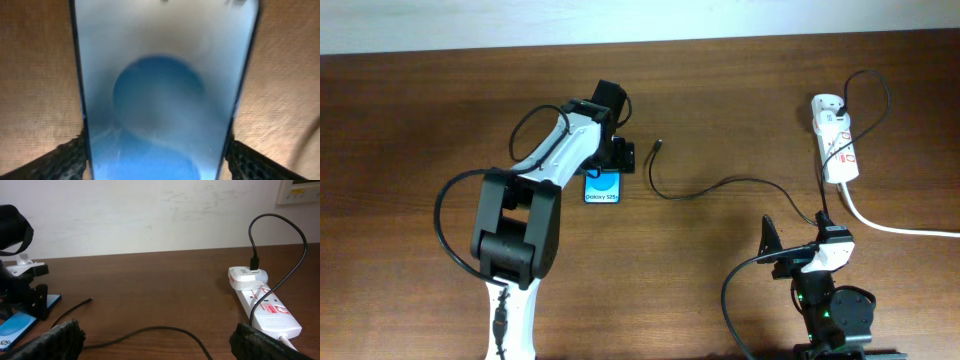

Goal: Plug charger to phone and switch on socket
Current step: 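Lower and close the left gripper on the phone's top edge, then lift the phone with the left gripper and tilt it upright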

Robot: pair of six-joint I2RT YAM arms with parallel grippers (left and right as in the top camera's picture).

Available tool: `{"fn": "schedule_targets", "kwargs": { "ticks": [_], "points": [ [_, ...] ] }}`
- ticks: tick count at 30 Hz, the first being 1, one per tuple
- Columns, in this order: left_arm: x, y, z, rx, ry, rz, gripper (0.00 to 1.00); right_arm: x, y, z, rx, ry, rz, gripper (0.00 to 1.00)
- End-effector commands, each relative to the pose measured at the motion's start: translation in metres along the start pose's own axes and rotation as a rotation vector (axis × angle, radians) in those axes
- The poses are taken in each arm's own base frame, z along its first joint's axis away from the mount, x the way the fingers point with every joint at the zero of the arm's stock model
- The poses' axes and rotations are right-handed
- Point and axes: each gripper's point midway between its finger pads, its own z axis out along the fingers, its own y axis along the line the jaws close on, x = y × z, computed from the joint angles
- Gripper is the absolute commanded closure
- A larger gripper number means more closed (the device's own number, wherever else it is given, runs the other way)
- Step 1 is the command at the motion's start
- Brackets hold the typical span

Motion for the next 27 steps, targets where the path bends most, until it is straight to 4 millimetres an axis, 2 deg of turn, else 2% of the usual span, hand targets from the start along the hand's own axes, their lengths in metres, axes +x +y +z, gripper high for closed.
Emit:
{"fn": "schedule_targets", "kwargs": {
  "ticks": [1, 5, 9, 12, 16, 19, 22, 23, 24, 27],
  "points": [
    [0.004, -0.004, 0.02, 0.015, 0.027, -0.008, 0.07, 0.003, 0.001, 0.0, -0.006, 0.004, 0.003, 0.02],
    [0.005, -0.004, 0.02, 0.011, 0.027, 0.021, 0.17, 0.003, 0.001, 0.0, -0.006, 0.004, 0.003, 0.02],
    [0.004, -0.004, 0.02, 0.011, 0.026, 0.021, 0.34, 0.003, 0.001, 0.0, -0.006, 0.004, 0.003, 0.02],
    [0.002, -0.003, 0.015, 0.011, 0.027, 0.017, 0.32, 0.003, 0.001, 0.0, -0.006, 0.004, 0.003, 0.02],
    [-0.013, -0.005, -0.021, 0.011, 0.024, 0.013, 0.32, 0.003, 0.001, 0.0, -0.006, 0.004, 0.003, 0.02],
    [-0.032, -0.009, -0.058, 0.024, -0.016, 0.009, 0.31, 0.003, 0.001, 0.0, -0.006, 0.004, 0.003, 0.02],
    [-0.042, -0.012, -0.078, 0.037, -0.05, 0.008, 0.33, 0.003, 0.001, 0.0, -0.006, 0.004, 0.003, 0.02],
    [-0.048, -0.013, -0.087, 0.044, -0.07, 0.007, 0.4, 0.003, 0.001, 0.0, -0.006, 0.004, 0.003, 0.02],
    [-0.051, -0.014, -0.095, 0.049, -0.085, 0.007, 0.55, 0.003, 0.001, 0.0, -0.006, 0.004, 0.003, 0.02],
    [-0.059, -0.016, -0.116, 0.06, -0.116, 0.006, 0.89, 0.003, 0.001, 0.0, -0.006, 0.004, 0.003, 0.02]
  ]
}}
